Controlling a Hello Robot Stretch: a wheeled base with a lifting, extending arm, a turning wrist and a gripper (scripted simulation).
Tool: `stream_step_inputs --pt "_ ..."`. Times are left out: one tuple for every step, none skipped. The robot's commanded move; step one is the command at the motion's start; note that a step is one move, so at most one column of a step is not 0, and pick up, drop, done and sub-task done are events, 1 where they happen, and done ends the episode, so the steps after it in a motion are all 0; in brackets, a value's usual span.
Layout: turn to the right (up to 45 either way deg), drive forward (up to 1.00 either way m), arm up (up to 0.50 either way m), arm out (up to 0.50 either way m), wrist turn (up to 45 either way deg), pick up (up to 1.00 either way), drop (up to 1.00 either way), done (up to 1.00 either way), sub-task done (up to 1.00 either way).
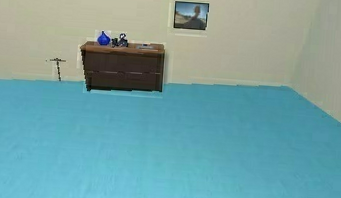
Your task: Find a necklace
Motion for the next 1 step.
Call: stream_step_inputs --pt "0.0 1.00 0.00 0.00 0.0 0.00 0.00 0.00 0.00"
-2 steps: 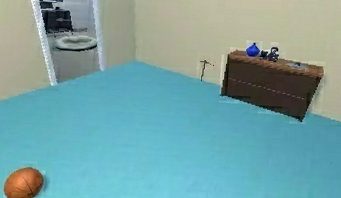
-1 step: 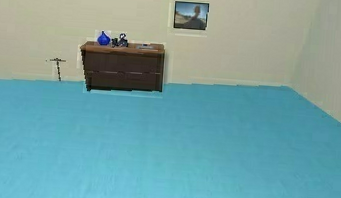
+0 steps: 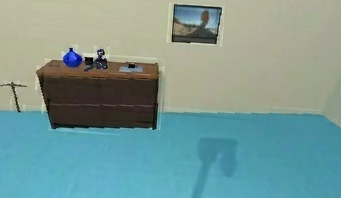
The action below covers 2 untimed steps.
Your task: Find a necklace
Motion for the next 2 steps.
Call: stream_step_inputs --pt "0.0 1.00 0.00 0.00 0.0 0.00 0.00 0.00 0.00" --pt "-3.0 0.00 0.00 0.00 0.0 0.00 0.00 0.00 0.00"
